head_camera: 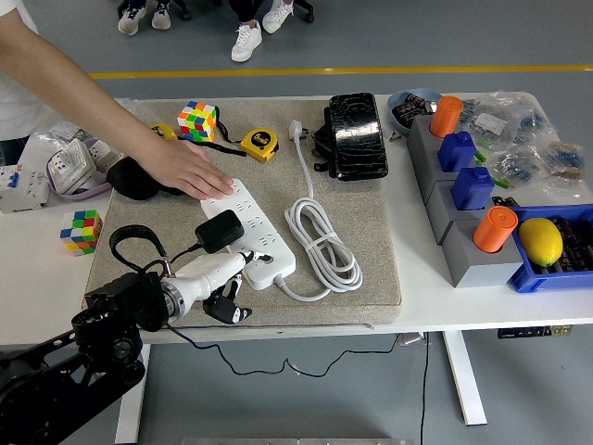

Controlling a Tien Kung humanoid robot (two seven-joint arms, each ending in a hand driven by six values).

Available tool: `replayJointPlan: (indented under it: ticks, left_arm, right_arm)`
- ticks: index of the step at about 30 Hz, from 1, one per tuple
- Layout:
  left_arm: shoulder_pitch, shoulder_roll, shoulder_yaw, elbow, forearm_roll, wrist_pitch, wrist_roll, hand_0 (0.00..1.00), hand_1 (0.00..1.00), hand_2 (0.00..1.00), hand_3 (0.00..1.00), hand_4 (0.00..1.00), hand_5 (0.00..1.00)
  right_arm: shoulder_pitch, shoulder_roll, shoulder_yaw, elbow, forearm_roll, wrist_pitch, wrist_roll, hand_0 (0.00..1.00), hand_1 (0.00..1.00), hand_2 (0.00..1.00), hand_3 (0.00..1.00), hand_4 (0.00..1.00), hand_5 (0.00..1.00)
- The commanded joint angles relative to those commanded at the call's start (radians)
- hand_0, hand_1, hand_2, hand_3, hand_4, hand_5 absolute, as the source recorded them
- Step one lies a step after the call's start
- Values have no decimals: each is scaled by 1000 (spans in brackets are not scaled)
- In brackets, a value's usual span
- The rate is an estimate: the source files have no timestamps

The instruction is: Put the plug near the board,insert it into the board,press the button,pull the plug out

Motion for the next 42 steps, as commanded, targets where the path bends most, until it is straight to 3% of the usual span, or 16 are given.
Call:
replayJointPlan:
  ticks: [11, 12, 13, 16, 18, 19, 24, 25, 26, 30, 31, 42]
  left_arm:
    - [12, 6, -40, -43, -32, 56, -79, 58, 91, 156, 865, 770, 2]
    - [16, 6, -44, -42, -49, 79, -107, 58, 91, 156, 865, 770, 2]
    - [18, 7, -48, -39, -67, 99, -133, 61, 95, 163, 846, 701, 2]
    - [22, 7, -58, -26, -127, 157, -207, 61, 95, 163, 846, 701, 2]
    - [26, 7, -63, -6, -204, 221, -283, 61, 95, 163, 846, 701, 2]
    - [27, 7, -65, 1, -237, 244, -312, 149, 145, 282, 647, 714, 99]
    - [38, 4, -70, 42, -398, 351, -450, 149, 145, 282, 647, 714, 99]
    - [41, 3, -70, 51, -427, 367, -471, 270, 404, 452, 593, 774, 218]
    - [43, 3, -70, 59, -452, 377, -490, 270, 404, 452, 593, 774, 218]
    - [51, 0, -71, 84, -467, 386, -513, 270, 404, 452, 593, 774, 218]
    - [52, -1, -71, 87, -470, 388, -516, 601, 657, 604, 585, 841, 313]
    - [50, -3, -78, 98, -483, 402, -536, 602, 666, 621, 610, 855, 322]
  right_arm:
    - [-1, 2, 2, 0, 0, 0, 1, 550, 620, 560, 512, 856, 383]
    - [-1, 3, 2, 0, 0, 0, 1, 550, 620, 560, 512, 856, 383]
    - [0, 3, 2, 0, 0, 0, 1, 549, 620, 560, 512, 856, 384]
    - [1, 4, 2, -1, 0, 0, 1, 549, 620, 560, 512, 856, 384]
    - [1, 7, 1, -2, 2, 1, 1, 549, 620, 560, 512, 856, 384]
    - [1, 7, 0, -3, 2, 1, 1, 548, 621, 560, 512, 857, 385]
    - [2, 7, 2, -3, 2, 0, 0, 548, 621, 560, 512, 857, 385]
    - [3, 7, 2, -2, 1, 0, 0, 549, 620, 560, 512, 857, 385]
    - [5, 6, 2, -2, 1, 0, 0, 549, 620, 560, 512, 857, 385]
    - [10, 3, 1, -2, 1, 0, 1, 549, 620, 560, 512, 857, 385]
    - [11, 3, 0, -2, 1, -1, 1, 549, 620, 560, 513, 858, 385]
    - [16, 5, -10, -7, 10, 1, 0, 549, 620, 561, 513, 859, 385]
